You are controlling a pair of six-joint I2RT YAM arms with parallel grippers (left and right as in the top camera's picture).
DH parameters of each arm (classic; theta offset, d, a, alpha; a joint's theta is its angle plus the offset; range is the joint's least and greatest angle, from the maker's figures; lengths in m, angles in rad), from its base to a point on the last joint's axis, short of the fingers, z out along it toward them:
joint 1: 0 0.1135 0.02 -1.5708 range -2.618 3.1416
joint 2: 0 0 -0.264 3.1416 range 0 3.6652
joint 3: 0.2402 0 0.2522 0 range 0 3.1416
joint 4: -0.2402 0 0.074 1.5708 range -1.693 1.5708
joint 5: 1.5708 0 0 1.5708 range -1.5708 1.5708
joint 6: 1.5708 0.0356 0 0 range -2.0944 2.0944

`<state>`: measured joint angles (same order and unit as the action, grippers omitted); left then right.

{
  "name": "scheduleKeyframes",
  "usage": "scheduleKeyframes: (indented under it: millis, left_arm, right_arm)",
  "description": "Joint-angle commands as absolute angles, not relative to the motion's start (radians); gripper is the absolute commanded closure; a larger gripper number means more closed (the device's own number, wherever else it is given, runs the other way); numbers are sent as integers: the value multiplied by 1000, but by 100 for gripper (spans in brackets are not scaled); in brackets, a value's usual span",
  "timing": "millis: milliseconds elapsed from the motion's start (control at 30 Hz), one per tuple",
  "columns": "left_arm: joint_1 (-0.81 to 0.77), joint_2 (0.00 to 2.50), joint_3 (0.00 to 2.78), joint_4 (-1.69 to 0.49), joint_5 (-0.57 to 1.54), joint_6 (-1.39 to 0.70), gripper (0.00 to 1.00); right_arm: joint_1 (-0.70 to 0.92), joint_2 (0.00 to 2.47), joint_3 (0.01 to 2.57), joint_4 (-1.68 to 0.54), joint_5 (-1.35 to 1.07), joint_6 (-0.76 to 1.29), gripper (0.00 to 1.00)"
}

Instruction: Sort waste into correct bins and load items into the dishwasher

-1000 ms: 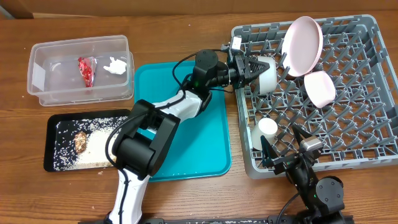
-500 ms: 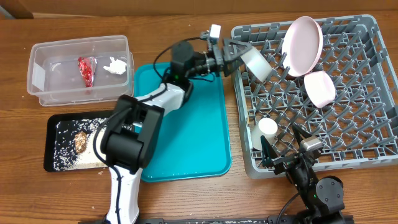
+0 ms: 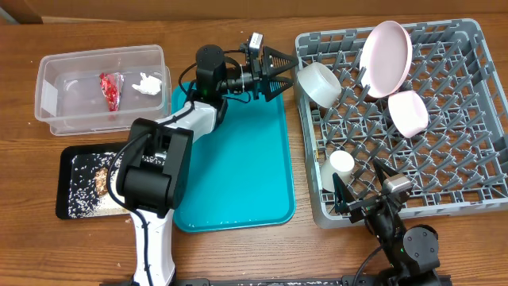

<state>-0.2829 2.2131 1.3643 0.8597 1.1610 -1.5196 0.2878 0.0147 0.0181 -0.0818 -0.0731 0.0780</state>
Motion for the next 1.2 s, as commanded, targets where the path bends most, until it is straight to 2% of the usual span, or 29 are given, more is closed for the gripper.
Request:
scheduleKeyframes:
  millis: [0,267,433,567,667,700,767,833,900,967,1167]
  left_arm:
    - [-250,2165,1377,863,1243,-1525,0]
    - [-144,2061,1377,832,1295,-1486,0]
    - [-131,1921,1377,803,1309,-1458,0]
    - [-138,1769,1377,669,1274,-1364,1]
    - [-151,1628,1377,340,1157,-1126,0]
    - [-161,1541,1378,63,1012,-947,0]
    - [-178,1444,1389,-290,741,-735,0]
    - [-203,1375,1403,-546,462,-606,0]
    - [-232,1322,1404,-725,256,-522,0]
    - [-251,1290,1404,-861,149,-477,0]
    - [-269,1267,1404,-1173,86,-449,0]
  right_arm:
    - [283,6,8,-77,-69,82,0]
    - [283,6,8,-77,-69,82,0]
    - [283,6,8,-77,-69,82,0]
    - [283,6,8,-77,-69,82,0]
    - [283,6,8,-77,-70,82,0]
    - [283,6,8,-77,-69,82,0]
    - [283,6,8,-77,-69,83,0]
    - [283,6,8,-77,-69,82,0]
    - [283,6,8,-77,-69,83,0]
    - [283,6,8,-77,-69,82,0]
    - [283,6,8,-77,-70,83,0]
